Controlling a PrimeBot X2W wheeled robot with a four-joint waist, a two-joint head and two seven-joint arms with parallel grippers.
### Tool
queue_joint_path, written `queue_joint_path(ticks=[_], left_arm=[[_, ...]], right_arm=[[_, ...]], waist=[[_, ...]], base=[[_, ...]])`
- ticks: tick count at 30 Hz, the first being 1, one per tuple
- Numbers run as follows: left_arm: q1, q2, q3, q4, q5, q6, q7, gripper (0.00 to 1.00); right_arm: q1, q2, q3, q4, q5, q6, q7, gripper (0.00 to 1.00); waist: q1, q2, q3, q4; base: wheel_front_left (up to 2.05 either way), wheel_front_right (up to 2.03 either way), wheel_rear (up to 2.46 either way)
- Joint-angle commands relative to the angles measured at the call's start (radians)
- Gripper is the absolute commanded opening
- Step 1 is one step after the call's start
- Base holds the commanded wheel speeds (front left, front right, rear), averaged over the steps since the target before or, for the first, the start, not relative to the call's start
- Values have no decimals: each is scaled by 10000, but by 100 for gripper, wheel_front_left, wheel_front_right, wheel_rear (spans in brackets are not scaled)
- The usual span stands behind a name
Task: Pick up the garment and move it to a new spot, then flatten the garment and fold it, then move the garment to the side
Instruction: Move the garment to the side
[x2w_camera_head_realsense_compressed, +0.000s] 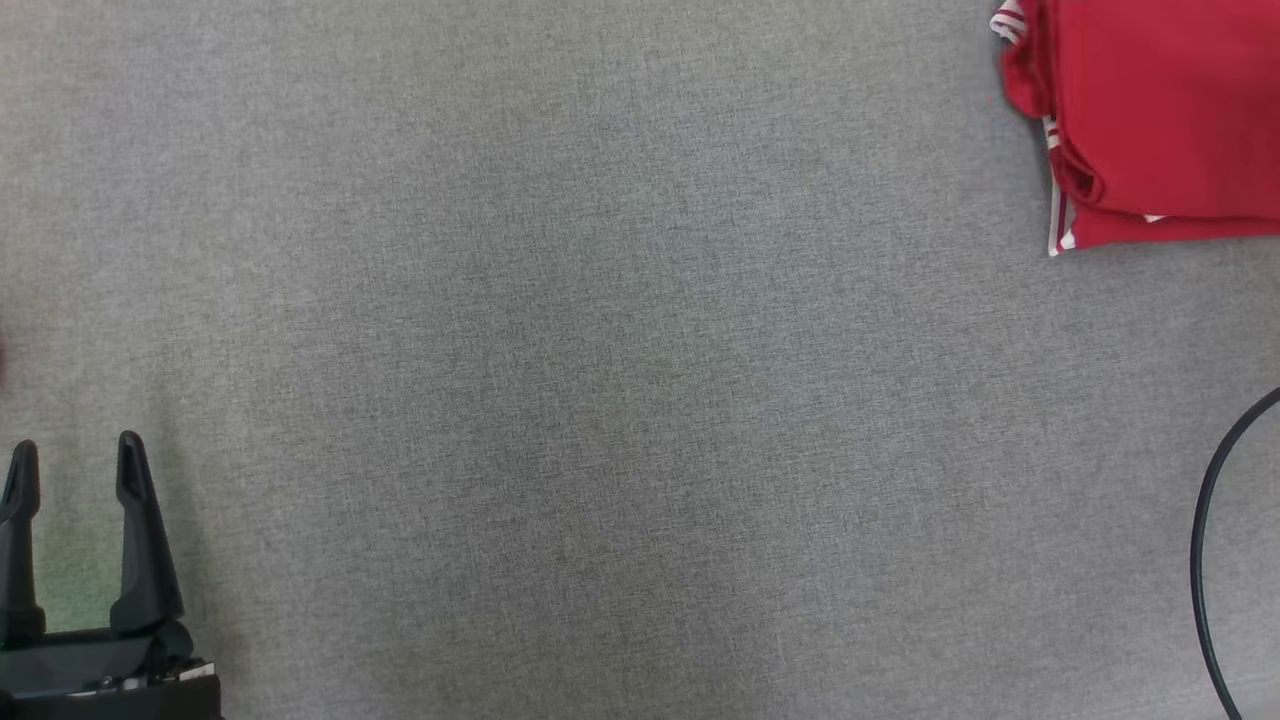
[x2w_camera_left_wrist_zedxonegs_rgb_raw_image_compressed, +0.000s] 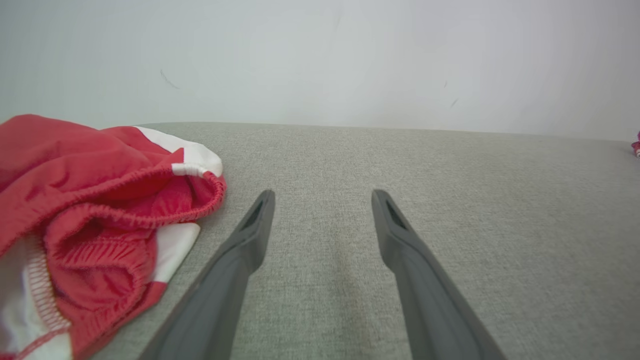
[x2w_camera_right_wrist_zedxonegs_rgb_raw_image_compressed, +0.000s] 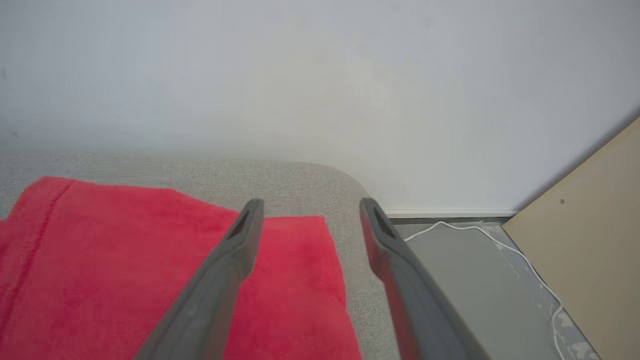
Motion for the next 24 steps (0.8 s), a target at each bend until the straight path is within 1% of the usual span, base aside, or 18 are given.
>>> queue_joint_path(ticks=[1, 4, 8, 9, 11, 14, 18, 21, 24], left_arm=[[-44, -3, 17, -3, 74, -13, -35, 100], [-66, -57, -25, 80, 44, -2, -35, 100], [2, -123, -53, 236, -8, 42, -35, 100], [2, -123, -53, 236, -8, 42, -35, 100], [32, -155, -92, 299, -31, 45, -35, 100], [60, -192, -143, 402, -64, 48, -35, 100], [143, -230, -216, 604, -98, 45, -35, 100], [213, -263, -310, 765, -106, 61, -35, 100], [289, -284, -398, 890, -145, 99, -35, 100]], right_arm=[[1, 57, -150, -138, -133, 1, -17, 100], [179, 112, -570, -542, -343, 1, -19, 100], [627, 313, -1398, -1478, -564, 1, -20, 100], [627, 313, -1398, -1478, -564, 1, -20, 100], [975, 461, -1889, -2015, -721, 1, -19, 100], [1668, 822, -2599, -2817, -986, 1, -19, 100], [2779, 1486, -3387, -3725, -1412, 1, -20, 100], [3625, 2034, -3730, -4203, -1715, 1, -20, 100], [4428, 2539, -3825, -4561, -1978, 1, -21, 100]], waist=[[0, -1, -67, -21], [0, -1, -225, -15], [0, -1, -553, -3], [0, -1, -553, -3], [0, -1, -731, 20], [0, -1, -1022, 67], [0, -1, -1464, 112], [0, -1, -1831, 134], [0, -1, -2213, 161]], base=[[0, 0, 0], [0, 0, 0], [0, 0, 0], [0, 0, 0], [0, 0, 0], [0, 0, 0], [0, 0, 0], [0, 0, 0], [0, 0, 0]])
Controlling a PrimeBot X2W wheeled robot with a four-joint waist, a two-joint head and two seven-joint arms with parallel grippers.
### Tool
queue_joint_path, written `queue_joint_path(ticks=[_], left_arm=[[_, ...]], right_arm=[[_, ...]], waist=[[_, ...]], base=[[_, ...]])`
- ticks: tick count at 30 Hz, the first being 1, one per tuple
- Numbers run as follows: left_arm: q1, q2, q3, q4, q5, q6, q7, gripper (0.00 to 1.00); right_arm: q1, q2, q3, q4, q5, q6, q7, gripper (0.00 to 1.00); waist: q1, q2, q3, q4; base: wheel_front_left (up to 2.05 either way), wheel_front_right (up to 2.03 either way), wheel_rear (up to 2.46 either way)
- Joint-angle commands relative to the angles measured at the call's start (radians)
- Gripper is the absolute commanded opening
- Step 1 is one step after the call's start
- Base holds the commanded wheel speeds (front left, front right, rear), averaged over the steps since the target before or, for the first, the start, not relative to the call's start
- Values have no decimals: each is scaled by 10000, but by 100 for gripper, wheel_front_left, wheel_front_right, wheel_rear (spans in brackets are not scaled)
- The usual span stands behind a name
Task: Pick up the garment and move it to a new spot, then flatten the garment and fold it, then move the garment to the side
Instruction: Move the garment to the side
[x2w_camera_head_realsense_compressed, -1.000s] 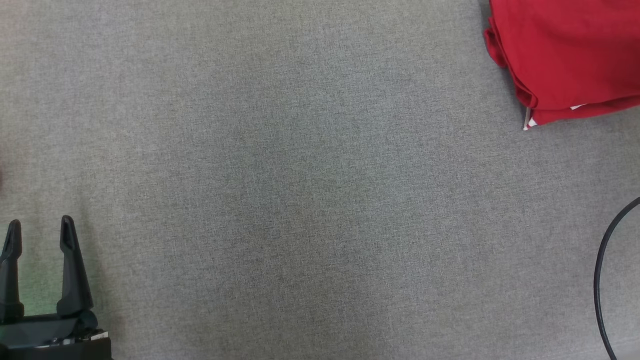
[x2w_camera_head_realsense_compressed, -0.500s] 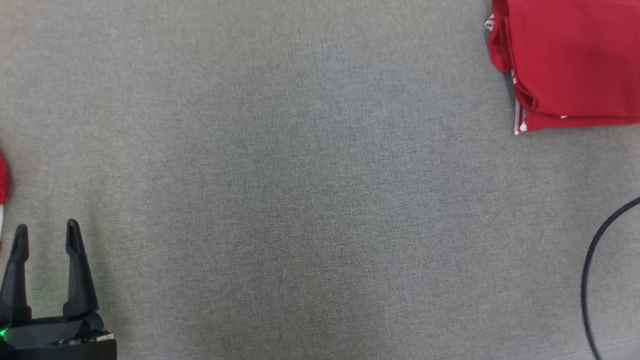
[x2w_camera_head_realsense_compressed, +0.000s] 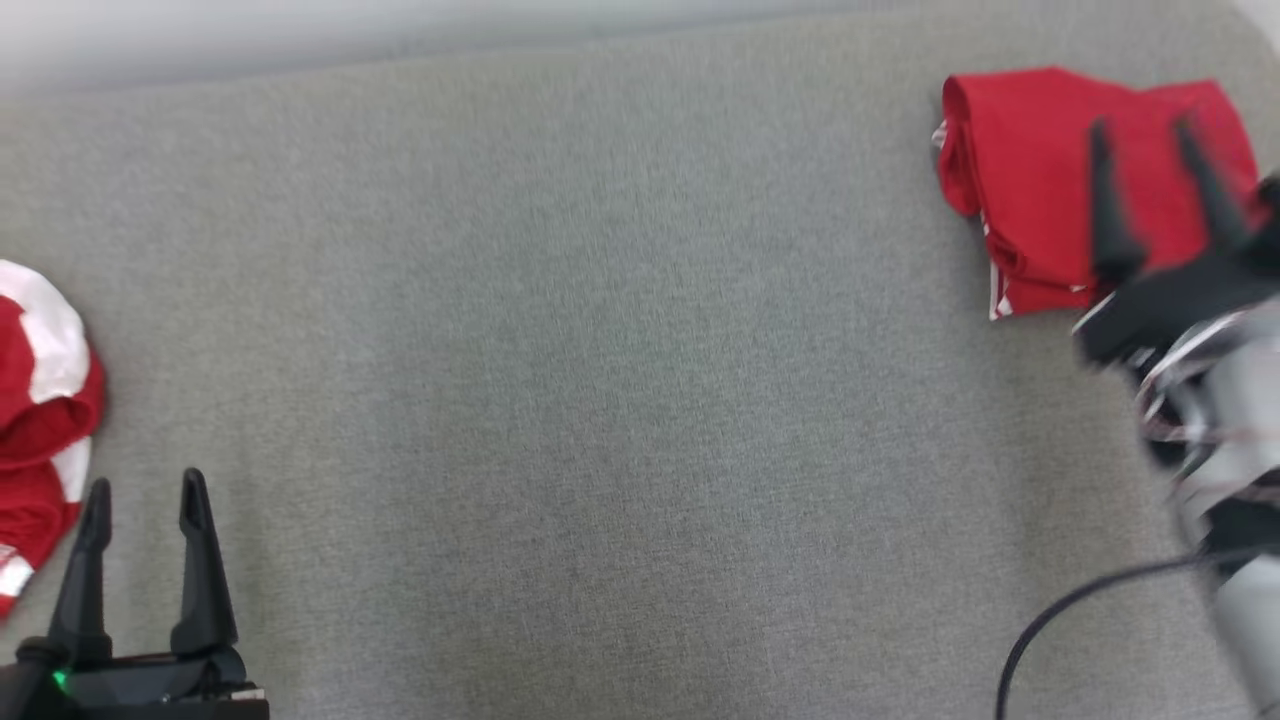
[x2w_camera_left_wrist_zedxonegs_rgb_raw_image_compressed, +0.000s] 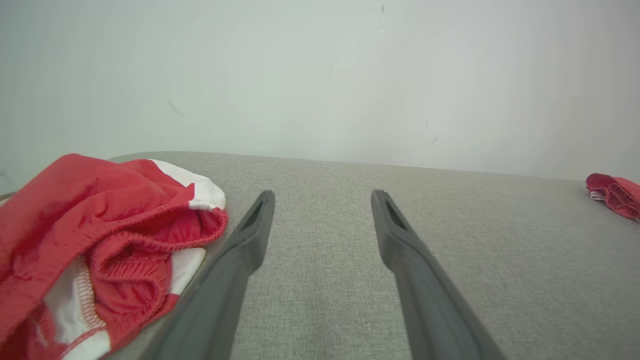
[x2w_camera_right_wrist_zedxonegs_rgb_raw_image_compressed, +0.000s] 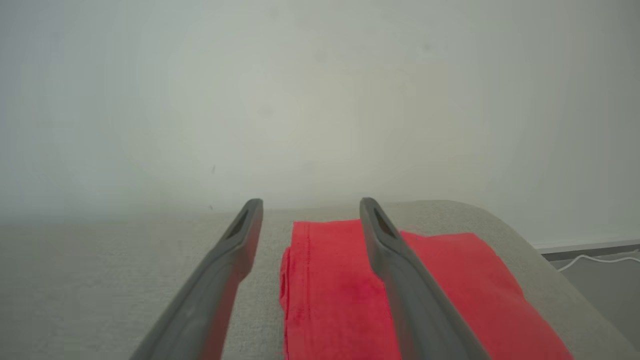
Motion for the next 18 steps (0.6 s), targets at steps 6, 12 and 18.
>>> queue_joint_path(ticks=[6, 12, 18], left_arm=[[345, -30, -199, 204, -127, 127, -35, 100], [586, -37, -290, 363, -248, 220, -35, 100], [799, -36, -479, 461, -389, 338, -35, 100]], right_arm=[[1341, 645, -173, -575, -265, 1, -20, 100], [2215, 1125, 147, -1095, -548, 1, -20, 100], [2959, 1568, 104, -1713, -695, 1, -21, 100]], waist=[[2, 0, -981, 212], [2, 0, -1471, 255], [2, 0, -1895, 318]], base=[[0, 0, 0], [0, 0, 0], [0, 0, 0]])
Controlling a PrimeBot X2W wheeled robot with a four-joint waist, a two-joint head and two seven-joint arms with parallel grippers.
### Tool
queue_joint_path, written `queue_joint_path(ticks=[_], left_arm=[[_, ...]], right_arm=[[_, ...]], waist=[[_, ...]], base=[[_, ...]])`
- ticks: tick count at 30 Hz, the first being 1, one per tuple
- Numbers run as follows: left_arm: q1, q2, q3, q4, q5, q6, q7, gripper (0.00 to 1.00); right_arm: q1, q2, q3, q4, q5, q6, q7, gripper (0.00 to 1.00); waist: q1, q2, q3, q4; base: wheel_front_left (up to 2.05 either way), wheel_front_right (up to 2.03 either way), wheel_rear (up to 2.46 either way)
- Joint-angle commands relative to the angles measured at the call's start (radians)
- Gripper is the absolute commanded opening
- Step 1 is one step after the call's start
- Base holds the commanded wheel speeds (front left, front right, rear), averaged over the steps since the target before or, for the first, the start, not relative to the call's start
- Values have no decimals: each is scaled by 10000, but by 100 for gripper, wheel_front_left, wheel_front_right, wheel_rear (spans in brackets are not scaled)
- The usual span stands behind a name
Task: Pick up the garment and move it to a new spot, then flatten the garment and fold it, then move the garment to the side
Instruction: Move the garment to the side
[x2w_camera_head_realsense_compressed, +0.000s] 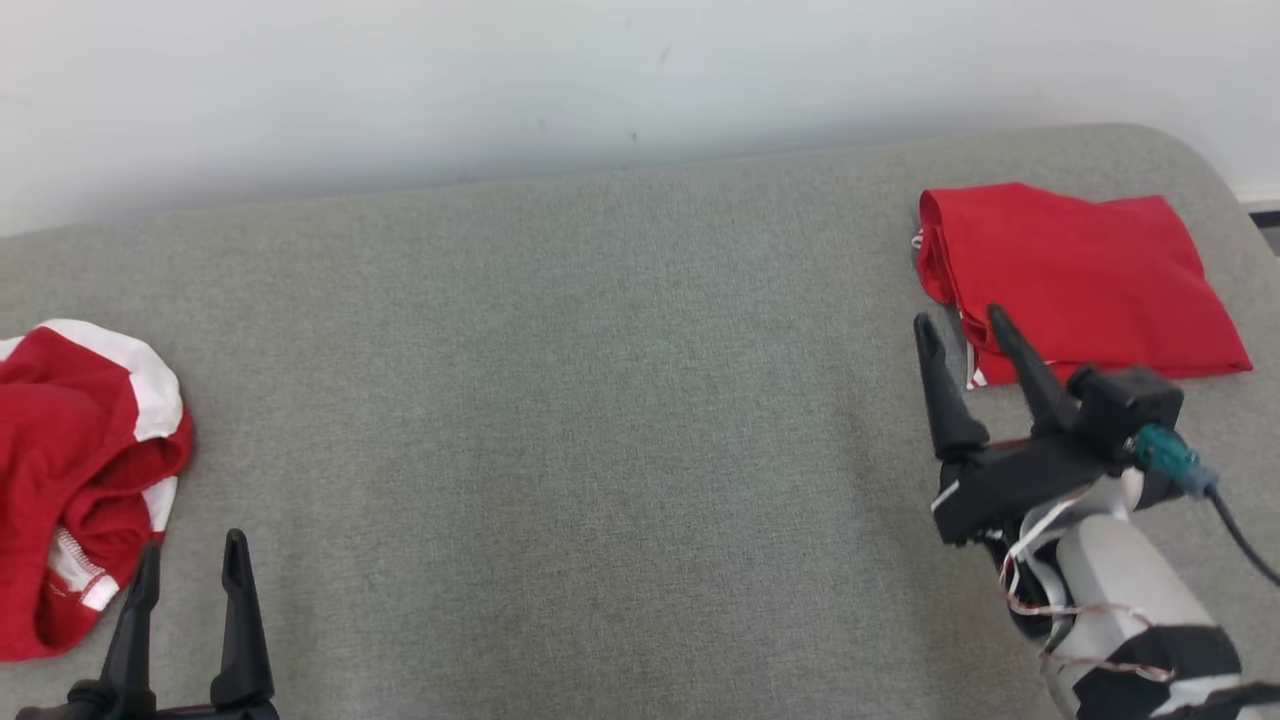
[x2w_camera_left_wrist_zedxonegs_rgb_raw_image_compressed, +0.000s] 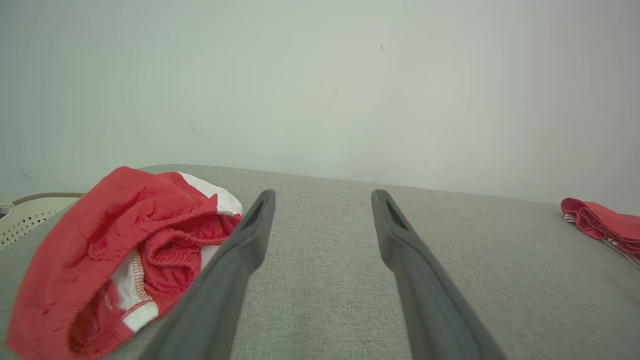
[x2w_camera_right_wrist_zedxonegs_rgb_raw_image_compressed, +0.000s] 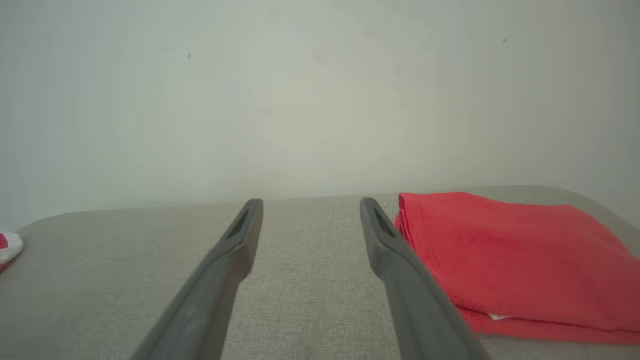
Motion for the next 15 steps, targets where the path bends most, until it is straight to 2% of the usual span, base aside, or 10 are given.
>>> queue_joint_path(ticks=[1, 15], left_arm=[[175, 3, -40, 37, -121, 44, -35, 100], [739, 2, -255, 191, -147, 295, -35, 100]], right_arm=[[426, 131, -45, -206, -114, 1, -21, 100], [2707, 983, -776, -1568, -1214, 1, -21, 100]], waist=[[2, 1, -276, 87], [2, 1, -909, 152]], base=[[0, 0, 0], [0, 0, 0]])
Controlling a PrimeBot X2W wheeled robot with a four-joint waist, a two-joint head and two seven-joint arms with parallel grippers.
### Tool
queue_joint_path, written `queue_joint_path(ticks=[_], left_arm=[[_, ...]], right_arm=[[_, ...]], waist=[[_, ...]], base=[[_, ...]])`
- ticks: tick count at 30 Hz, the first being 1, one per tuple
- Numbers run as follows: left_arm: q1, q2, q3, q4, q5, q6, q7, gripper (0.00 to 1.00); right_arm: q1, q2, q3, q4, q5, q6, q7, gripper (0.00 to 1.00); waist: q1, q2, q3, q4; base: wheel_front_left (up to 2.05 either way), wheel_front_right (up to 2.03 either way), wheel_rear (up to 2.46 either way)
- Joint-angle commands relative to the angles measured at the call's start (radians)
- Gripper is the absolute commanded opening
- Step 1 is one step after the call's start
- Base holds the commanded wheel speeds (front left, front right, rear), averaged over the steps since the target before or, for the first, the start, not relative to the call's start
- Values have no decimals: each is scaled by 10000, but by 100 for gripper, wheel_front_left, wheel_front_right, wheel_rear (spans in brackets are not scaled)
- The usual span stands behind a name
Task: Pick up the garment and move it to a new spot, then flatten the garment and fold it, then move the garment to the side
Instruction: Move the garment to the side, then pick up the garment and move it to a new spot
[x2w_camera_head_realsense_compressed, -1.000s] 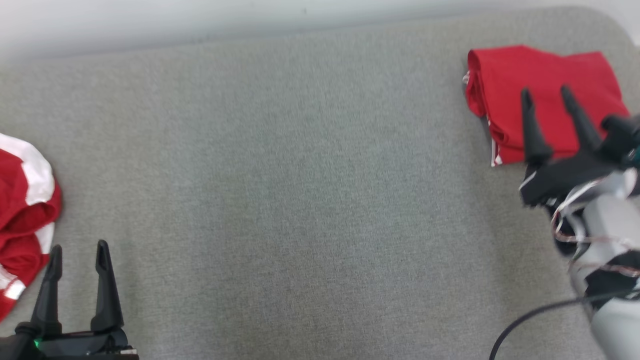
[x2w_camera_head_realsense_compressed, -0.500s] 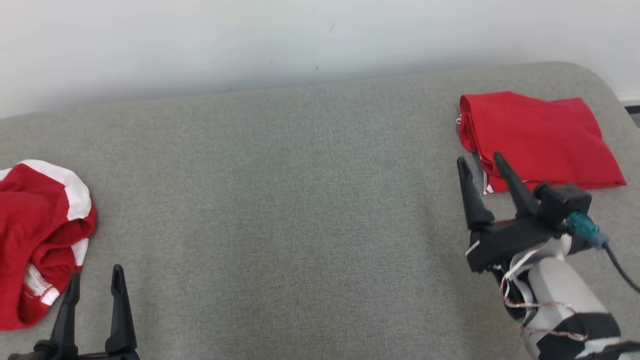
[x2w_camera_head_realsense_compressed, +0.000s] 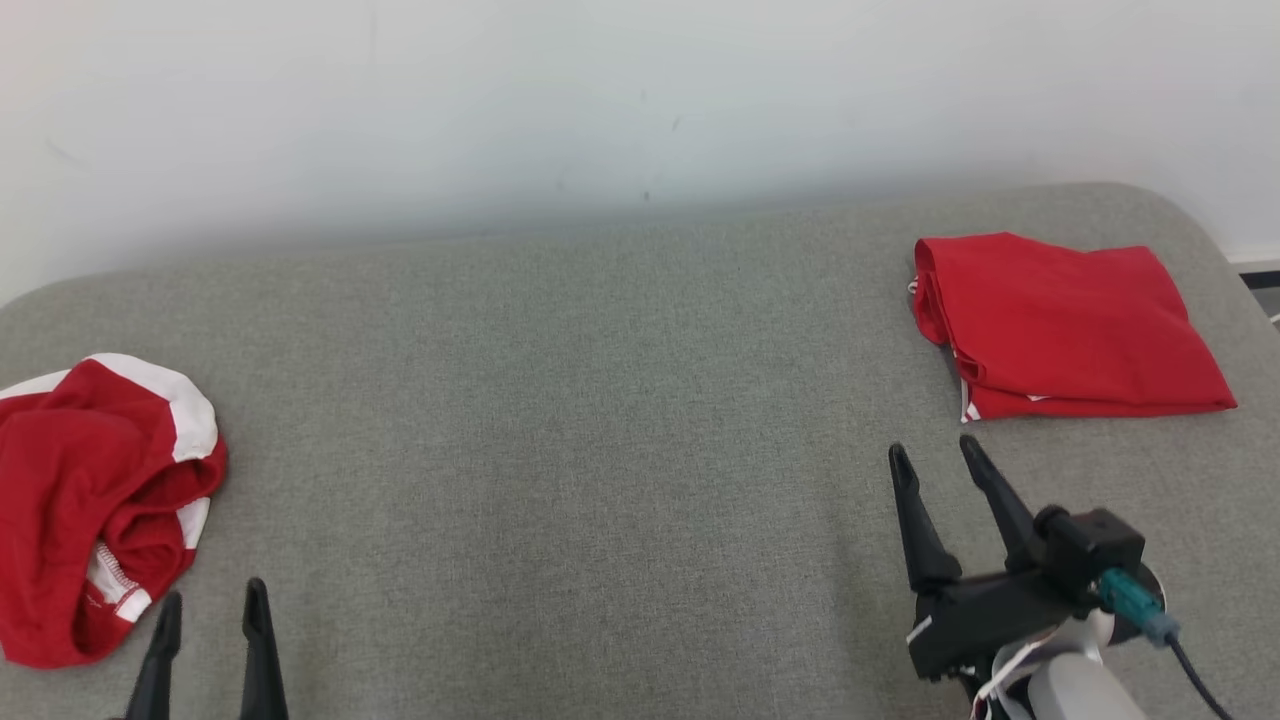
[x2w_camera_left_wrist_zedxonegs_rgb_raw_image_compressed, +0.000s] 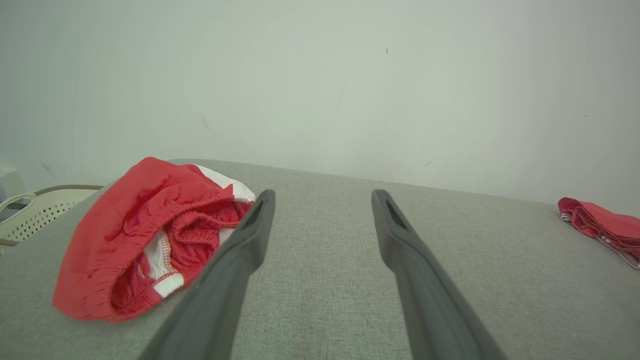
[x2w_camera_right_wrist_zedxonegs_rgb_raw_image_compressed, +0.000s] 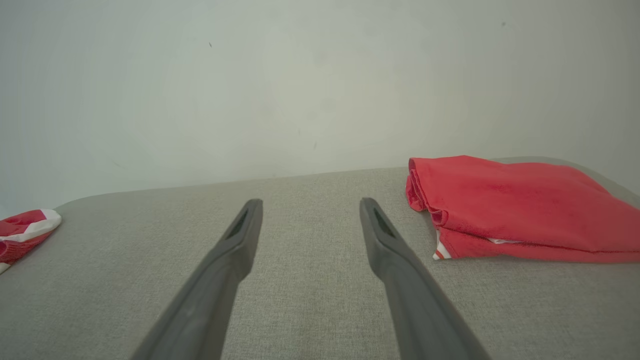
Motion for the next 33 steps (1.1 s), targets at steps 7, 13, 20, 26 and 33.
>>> queue_joint_path(ticks=[7, 13, 20, 26, 33], left_arm=[[351, 5, -79, 336, 452, 206, -35, 100], [468, 4, 34, 461, 733, 413, -36, 100], [558, 156, -9, 838, 1240, 672, -36, 100], [588, 205, -52, 821, 1379, 800, -36, 100], [608, 213, -83, 782, 1357, 818, -36, 100]], right_arm=[[1181, 502, -253, -404, -569, 1, -19, 100], [1678, 677, -333, -575, -719, 1, -19, 100], [1954, 698, -491, -638, -890, 1, -19, 100], [1973, 582, -524, -576, -1045, 1, -19, 100], [1943, 567, -545, -545, -1081, 1, -19, 100]], waist=[[1, 1, -440, 20], [1, 1, -620, 32], [1, 1, -733, 103], [1, 1, -739, 117], [1, 1, -717, 127]], base=[[0, 0, 0], [0, 0, 0], [0, 0, 0], [0, 0, 0], [0, 0, 0]])
